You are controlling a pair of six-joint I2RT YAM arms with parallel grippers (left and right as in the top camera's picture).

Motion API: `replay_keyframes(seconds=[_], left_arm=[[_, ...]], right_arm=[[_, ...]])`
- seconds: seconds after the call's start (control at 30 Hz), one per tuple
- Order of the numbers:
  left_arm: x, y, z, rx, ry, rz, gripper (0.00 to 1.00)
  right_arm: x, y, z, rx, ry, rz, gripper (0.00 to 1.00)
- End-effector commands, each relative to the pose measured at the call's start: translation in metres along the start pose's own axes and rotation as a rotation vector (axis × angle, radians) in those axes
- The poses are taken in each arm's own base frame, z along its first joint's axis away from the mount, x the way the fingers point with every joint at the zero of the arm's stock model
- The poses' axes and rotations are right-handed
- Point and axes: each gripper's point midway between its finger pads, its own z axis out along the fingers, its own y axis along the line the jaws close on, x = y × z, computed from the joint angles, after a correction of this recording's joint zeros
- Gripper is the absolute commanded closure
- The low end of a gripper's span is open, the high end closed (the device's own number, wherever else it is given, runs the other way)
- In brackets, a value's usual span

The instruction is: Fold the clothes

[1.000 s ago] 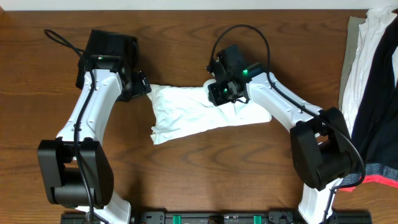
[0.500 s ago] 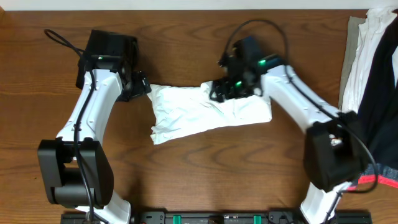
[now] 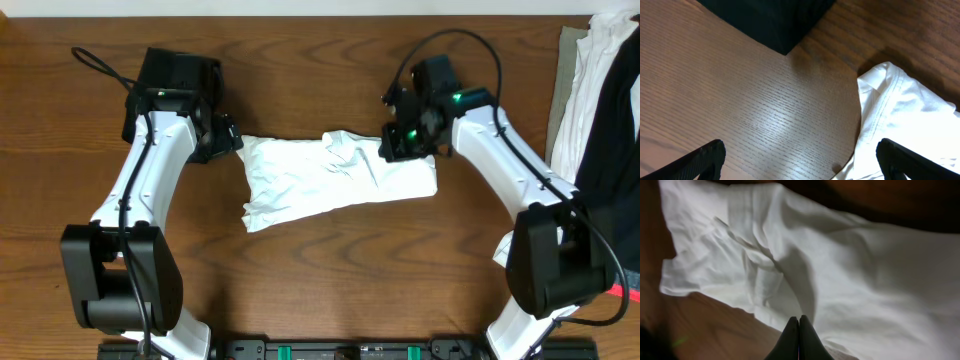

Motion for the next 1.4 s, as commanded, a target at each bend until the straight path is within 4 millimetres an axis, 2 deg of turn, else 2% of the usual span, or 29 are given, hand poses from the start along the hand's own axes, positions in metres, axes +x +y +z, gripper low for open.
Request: replay_keyframes(seconds=[0.0, 0.2, 0.4, 0.63, 0.73, 0.8, 0.83, 0.9, 0.97, 1.03, 1.1, 1.23, 1.37], left_arm=[[-0.005, 0.001, -0.008, 0.009, -0.025, -0.003, 0.02], [-0.005, 0.001, -0.008, 0.009, -0.026, -0.003, 0.02], [-0.005, 0.001, -0.008, 0.009, -0.026, -0.002, 0.02], [-0.005, 0.001, -0.008, 0.009, -0.025, -0.002, 0.02], [-0.005, 0.001, -0.008, 0.009, -0.026, -0.002, 0.02], [-0.005, 0.001, -0.008, 0.009, -0.027, -0.002, 0.02], [-0.005, 0.001, -0.008, 0.010, -0.028, -0.002, 0.02], [-0.006, 0.001, -0.008, 0.010, -0.029, -0.002, 0.02], [-0.006, 0.001, -0.008, 0.010, -0.028, -0.002, 0.02], [-0.005, 0.001, -0.008, 0.009, -0.027, -0.002, 0.02], [-0.005, 0.001, -0.008, 0.009, -0.025, -0.002, 0.02], [-0.005, 0.001, -0.008, 0.009, -0.026, -0.002, 0.02], [-0.005, 0.001, -0.008, 0.009, -0.026, -0.002, 0.02]], right_arm=[[0.016, 0.006, 0.018, -0.008, 0.023, -0.025, 0.99], [0.029, 0.029, 0.045, -0.095, 0.008, -0.075, 0.99], [0.044, 0.049, 0.066, -0.096, 0.009, -0.156, 0.96], [0.052, 0.054, 0.076, -0.013, 0.014, -0.189, 0.91], [0.051, 0.055, 0.076, -0.008, 0.010, -0.196, 0.93], [0.043, 0.060, 0.070, -0.030, -0.013, -0.200, 0.93], [0.035, 0.069, 0.061, -0.076, -0.030, -0.212, 0.92], [0.014, 0.093, 0.036, -0.194, -0.088, -0.257, 0.88], [-0.012, 0.106, 0.007, -0.242, -0.169, -0.277, 0.85], [-0.035, 0.105, -0.017, -0.221, -0.251, -0.284, 0.83], [-0.051, 0.091, -0.030, -0.149, -0.312, -0.270, 0.83], [-0.058, 0.066, -0.026, -0.061, -0.327, -0.233, 0.87], [-0.051, 0.056, 0.000, -0.055, -0.265, -0.205, 0.90]])
